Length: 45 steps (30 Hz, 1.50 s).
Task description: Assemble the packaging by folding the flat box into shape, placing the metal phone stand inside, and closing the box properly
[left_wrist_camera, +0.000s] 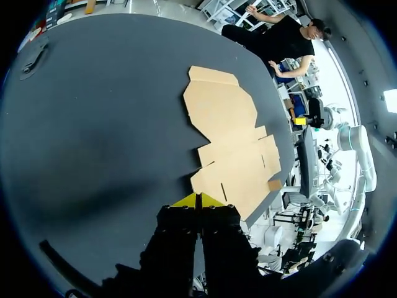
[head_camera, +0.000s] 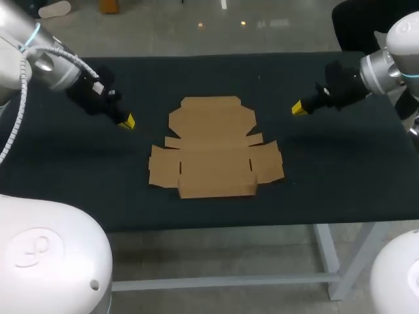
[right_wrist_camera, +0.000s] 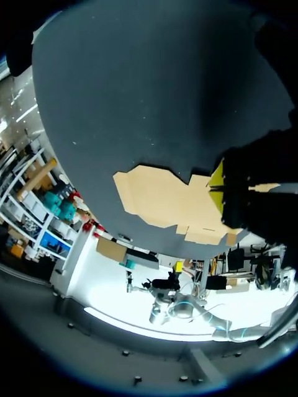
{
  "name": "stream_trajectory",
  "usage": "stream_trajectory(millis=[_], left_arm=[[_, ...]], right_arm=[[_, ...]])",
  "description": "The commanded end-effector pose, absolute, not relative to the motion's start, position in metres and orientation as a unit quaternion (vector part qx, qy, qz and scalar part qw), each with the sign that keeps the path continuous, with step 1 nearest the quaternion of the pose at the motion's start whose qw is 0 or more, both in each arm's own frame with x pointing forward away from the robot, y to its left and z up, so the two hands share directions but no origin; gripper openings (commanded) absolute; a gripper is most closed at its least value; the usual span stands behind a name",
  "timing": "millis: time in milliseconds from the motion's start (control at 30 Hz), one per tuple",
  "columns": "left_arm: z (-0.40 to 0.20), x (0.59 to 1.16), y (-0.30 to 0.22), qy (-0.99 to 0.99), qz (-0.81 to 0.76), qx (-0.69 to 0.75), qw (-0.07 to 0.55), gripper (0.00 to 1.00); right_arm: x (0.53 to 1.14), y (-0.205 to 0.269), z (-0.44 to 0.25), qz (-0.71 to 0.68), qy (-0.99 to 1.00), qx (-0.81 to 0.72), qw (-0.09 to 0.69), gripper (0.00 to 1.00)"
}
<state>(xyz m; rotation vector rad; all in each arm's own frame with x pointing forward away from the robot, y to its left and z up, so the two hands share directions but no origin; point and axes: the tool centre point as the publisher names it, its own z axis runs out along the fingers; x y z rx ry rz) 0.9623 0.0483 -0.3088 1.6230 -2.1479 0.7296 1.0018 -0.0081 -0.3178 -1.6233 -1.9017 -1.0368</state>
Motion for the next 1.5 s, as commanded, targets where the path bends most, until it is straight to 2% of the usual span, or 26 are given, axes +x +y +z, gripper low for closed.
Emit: stream_trajectory(millis=[33, 333, 467, 767, 1500], left_arm=[[-0.309, 0.966, 0.048, -0.760, 0.251, 0.571, 0.181, 0.00], [-0.309, 0.966, 0.048, -0.760, 0.251, 0.571, 0.181, 0.00], [-0.311, 0.966, 0.042, -0.760, 0.250, 0.575, 0.171, 0.00], [-0.327, 0.973, 0.028, -0.759, 0.248, 0.582, 0.152, 0.00], [-0.362, 0.979, 0.014, -0.758, 0.254, 0.577, 0.167, 0.00]], right_arm=[[1.003, -0.010, -0.318, -0.375, -0.687, -0.583, 0.220, 0.00], [1.003, -0.010, -0.318, -0.375, -0.687, -0.583, 0.220, 0.00], [1.005, 0.000, -0.321, -0.378, -0.706, -0.566, 0.197, 0.00], [1.014, 0.019, -0.345, -0.369, -0.719, -0.553, 0.202, 0.00], [0.999, 0.031, -0.381, -0.361, -0.727, -0.547, 0.206, 0.00]])
